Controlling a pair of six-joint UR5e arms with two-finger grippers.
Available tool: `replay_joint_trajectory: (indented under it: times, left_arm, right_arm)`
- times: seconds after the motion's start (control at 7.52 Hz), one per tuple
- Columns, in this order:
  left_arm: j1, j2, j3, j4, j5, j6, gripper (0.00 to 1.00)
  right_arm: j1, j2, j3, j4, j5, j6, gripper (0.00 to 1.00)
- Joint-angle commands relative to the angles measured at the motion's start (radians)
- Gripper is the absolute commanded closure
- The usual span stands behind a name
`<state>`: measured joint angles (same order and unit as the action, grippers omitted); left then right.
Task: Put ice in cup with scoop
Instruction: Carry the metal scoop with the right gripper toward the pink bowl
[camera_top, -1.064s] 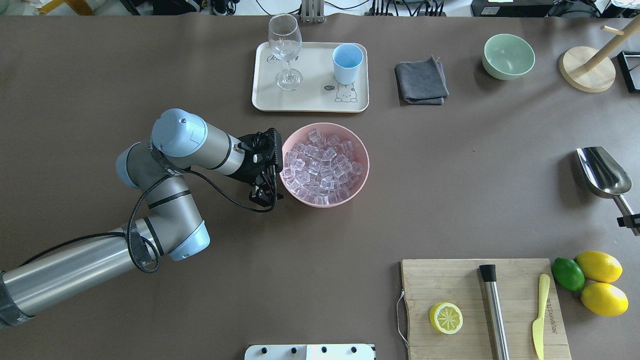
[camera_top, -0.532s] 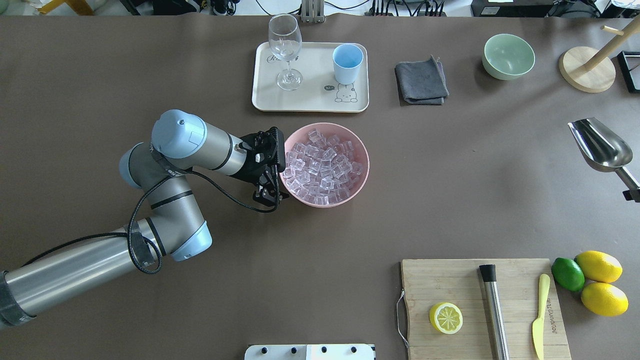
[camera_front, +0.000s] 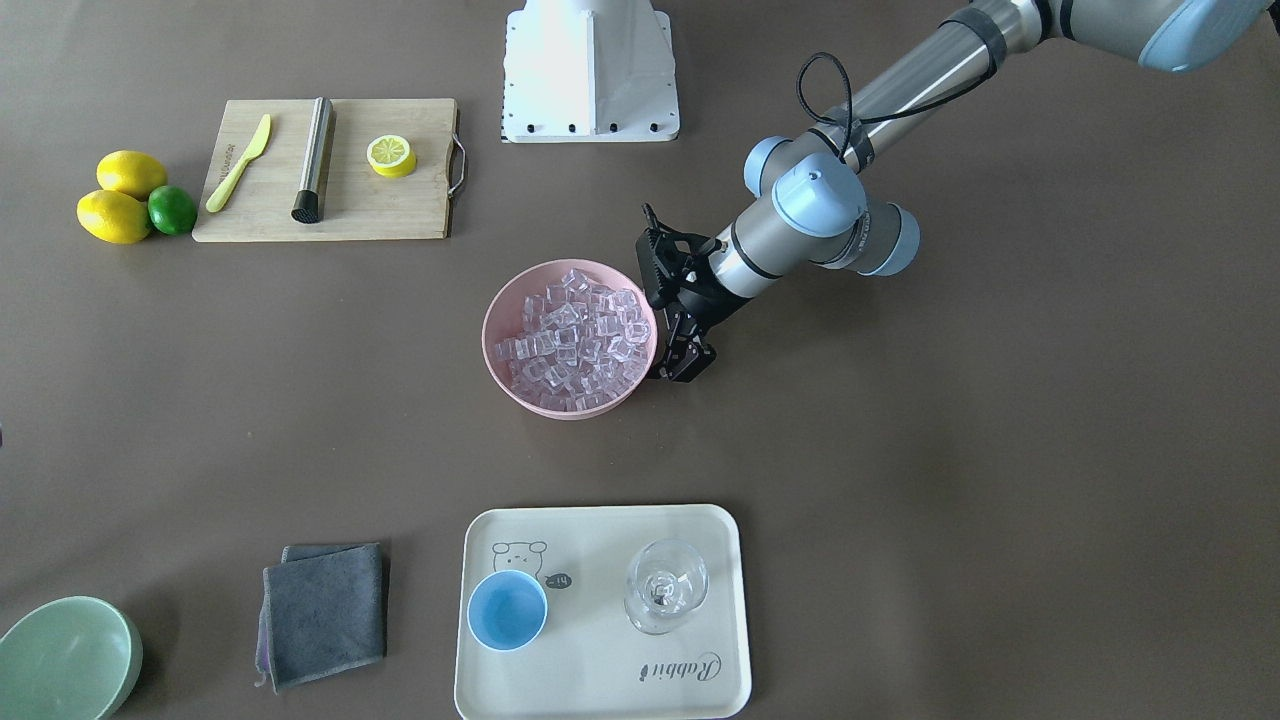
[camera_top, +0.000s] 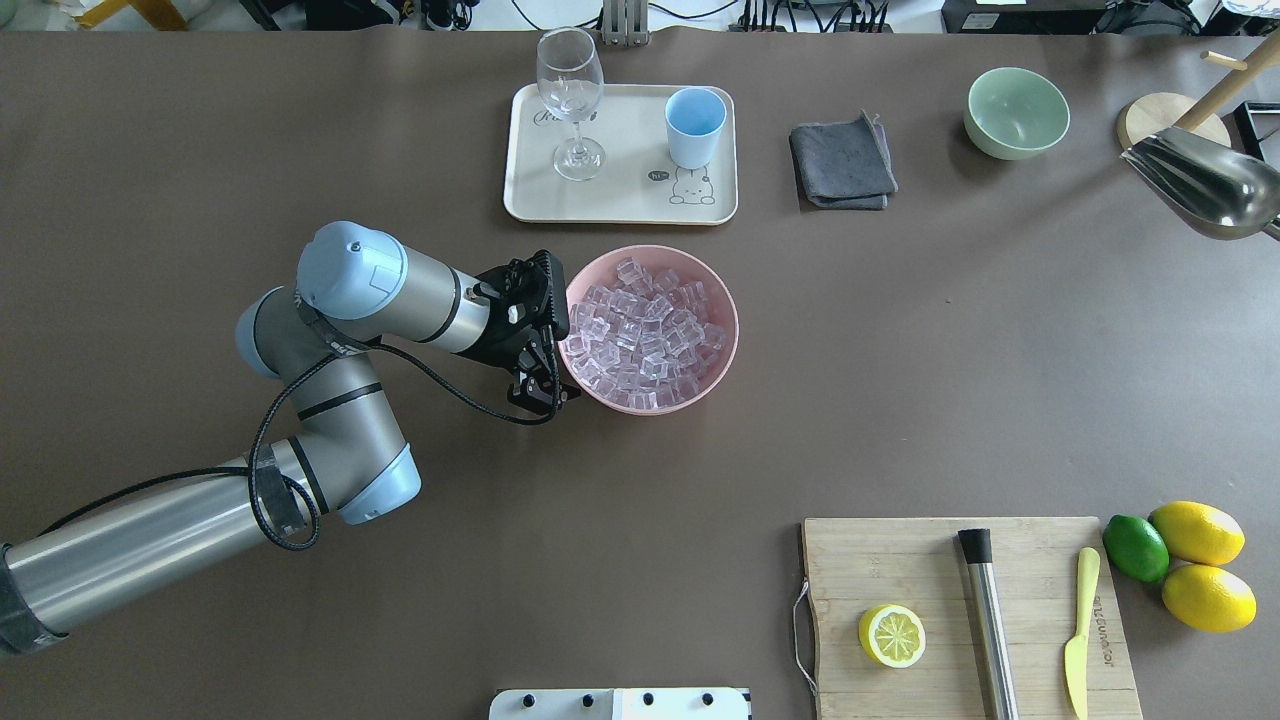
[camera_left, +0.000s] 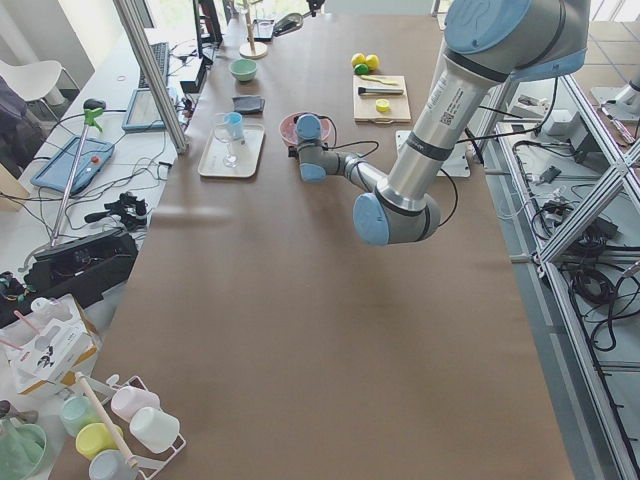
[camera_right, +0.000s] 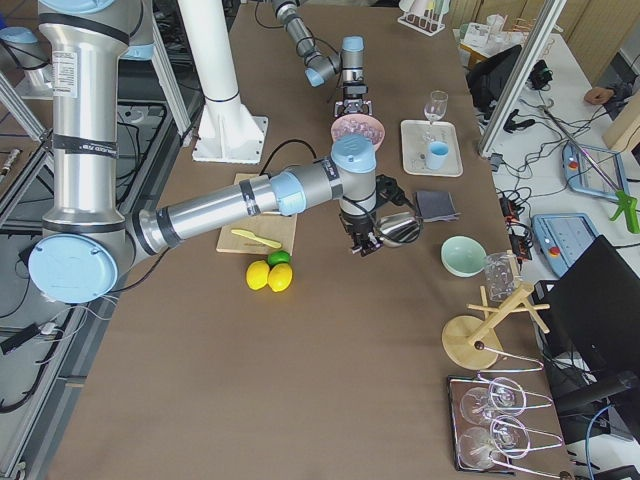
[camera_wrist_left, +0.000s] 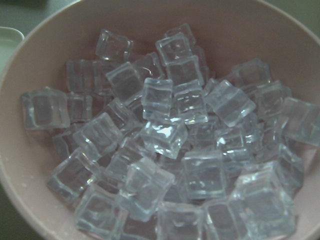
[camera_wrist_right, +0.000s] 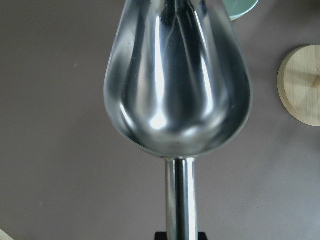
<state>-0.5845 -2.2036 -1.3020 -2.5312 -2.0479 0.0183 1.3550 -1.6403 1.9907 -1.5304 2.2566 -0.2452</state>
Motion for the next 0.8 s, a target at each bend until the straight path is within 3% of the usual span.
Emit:
replay_joint_trajectory:
  times: [0.0, 0.27, 0.4, 0.53, 0.67]
  left_arm:
    - [0.002, 0.01, 0.0, -0.038, 0.005, -0.001, 0.02]
    - [0.0, 0.016, 0.0, -0.043, 0.005, 0.0, 0.02]
    - [0.002, 0.016, 0.001, -0.044, 0.006, 0.0, 0.02]
    - [0.002, 0.016, 0.001, -0.046, 0.006, 0.0, 0.02]
    - [0.002, 0.015, 0.001, -0.046, 0.006, 0.0, 0.02]
  right_arm:
    - [-0.037, 0.035, 0.034, -0.011, -0.019, -0.153, 1.0]
    - [-0.144, 0.071, 0.075, -0.023, -0.051, -0.209, 1.0]
    - [-0.192, 0.148, 0.094, -0.107, -0.046, -0.209, 1.0]
    - [-0.256, 0.259, 0.146, -0.305, -0.061, -0.201, 1.0]
    - [-0.311, 0.343, 0.172, -0.398, -0.084, -0.139, 1.0]
